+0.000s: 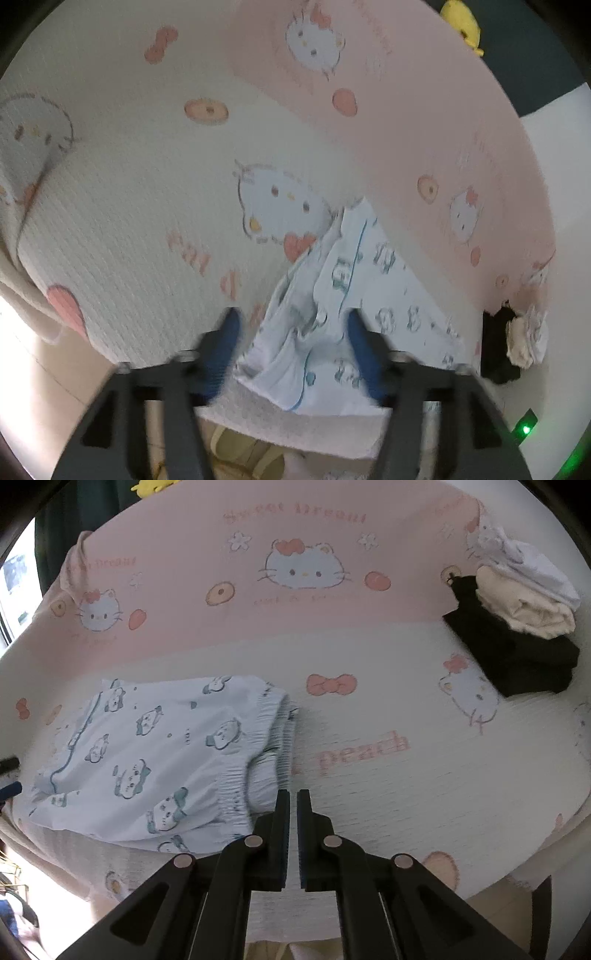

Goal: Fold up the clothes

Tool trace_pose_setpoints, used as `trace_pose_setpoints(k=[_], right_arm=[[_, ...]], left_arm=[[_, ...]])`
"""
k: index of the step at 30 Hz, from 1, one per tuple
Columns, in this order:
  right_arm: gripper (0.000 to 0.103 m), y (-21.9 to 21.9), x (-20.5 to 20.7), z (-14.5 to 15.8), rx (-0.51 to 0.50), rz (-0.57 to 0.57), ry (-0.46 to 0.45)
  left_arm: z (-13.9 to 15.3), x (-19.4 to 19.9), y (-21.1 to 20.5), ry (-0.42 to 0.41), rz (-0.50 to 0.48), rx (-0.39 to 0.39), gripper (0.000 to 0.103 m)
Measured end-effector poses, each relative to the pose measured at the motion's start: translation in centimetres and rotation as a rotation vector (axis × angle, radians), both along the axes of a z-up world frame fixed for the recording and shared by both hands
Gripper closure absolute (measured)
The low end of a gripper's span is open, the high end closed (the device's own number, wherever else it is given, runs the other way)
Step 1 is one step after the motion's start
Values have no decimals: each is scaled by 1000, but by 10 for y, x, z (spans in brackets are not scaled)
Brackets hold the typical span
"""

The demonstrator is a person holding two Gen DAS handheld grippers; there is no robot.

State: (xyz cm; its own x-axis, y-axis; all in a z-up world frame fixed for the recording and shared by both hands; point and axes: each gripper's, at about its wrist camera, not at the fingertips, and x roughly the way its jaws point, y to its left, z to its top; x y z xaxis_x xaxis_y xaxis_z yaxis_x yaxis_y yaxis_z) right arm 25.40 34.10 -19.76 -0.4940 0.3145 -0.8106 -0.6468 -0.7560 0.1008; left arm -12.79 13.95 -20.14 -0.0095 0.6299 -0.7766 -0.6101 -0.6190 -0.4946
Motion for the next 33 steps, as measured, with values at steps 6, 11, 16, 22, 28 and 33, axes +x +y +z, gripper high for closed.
trace_pose_setpoints(k=[6,11,16,22,28,33], right_arm=[[72,-1,-10,-4,-71,7,4],[64,4,-11,2,-78,-12,68],[64,8,-18,0,-122,8,108],[64,9,-31,-9,-179,45,119],[64,8,-37,-22,-167,64,97],[91,-2,-51,-28,-86,114,34]], left_arm=[[-5,-12,37,64,-97,-90,38],[-6,12,69,254,-265,-161,38],[-18,22,91,273,-352,-176,38],[-26,17,83,186,-325,-184,38],[-30,16,85,195,-332,-175,38],[-33,22,86,252,-336,-192,75]])
